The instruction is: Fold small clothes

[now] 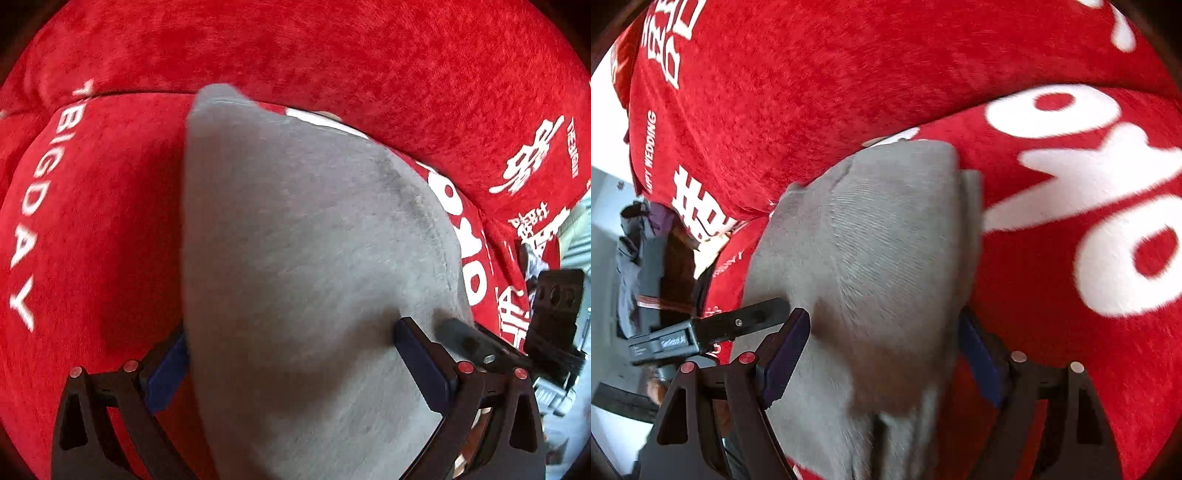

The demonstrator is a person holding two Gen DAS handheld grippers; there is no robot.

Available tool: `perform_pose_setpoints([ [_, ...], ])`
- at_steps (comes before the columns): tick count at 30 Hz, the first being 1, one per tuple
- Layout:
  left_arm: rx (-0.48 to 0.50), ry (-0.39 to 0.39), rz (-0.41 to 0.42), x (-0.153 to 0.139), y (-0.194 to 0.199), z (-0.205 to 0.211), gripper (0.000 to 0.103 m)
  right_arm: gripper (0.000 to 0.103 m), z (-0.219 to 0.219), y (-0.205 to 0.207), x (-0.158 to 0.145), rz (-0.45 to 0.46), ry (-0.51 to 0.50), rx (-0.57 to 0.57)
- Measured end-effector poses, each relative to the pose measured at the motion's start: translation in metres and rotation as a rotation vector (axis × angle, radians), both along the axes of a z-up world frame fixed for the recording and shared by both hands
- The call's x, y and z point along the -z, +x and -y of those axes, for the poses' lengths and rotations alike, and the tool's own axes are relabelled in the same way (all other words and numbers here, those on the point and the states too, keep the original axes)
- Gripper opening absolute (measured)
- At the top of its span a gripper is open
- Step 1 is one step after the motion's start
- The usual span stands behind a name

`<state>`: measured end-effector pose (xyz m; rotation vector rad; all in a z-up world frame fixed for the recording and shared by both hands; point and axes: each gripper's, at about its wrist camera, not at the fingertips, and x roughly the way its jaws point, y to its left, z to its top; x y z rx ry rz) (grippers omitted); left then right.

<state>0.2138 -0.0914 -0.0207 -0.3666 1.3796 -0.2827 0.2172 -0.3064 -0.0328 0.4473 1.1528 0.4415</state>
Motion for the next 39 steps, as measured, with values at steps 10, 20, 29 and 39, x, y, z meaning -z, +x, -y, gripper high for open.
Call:
perform_pose_setpoints([
  [10, 0.034, -0.053, 0.075, -0.029, -0.013, -0.012, 0.050, 0.043, -0.021, -0.014, -0.033, 0.085, -0.046, -0.019],
  [20, 0.051, -0.065, 0.090, -0.082, -0.054, -0.026, 0.048, 0.043, -0.045, -0.069, -0.089, 0.154, -0.116, -0.027],
  [29, 0.091, -0.025, 0.102, -0.110, -0.114, -0.050, 0.048, 0.042, -0.077, -0.128, -0.104, 0.157, -0.140, -0.039],
  [39, 0.086, -0.002, 0.097, -0.101, -0.166, -0.066, 0.048, 0.042, -0.098, -0.179, -0.086, 0.140, -0.138, -0.056],
])
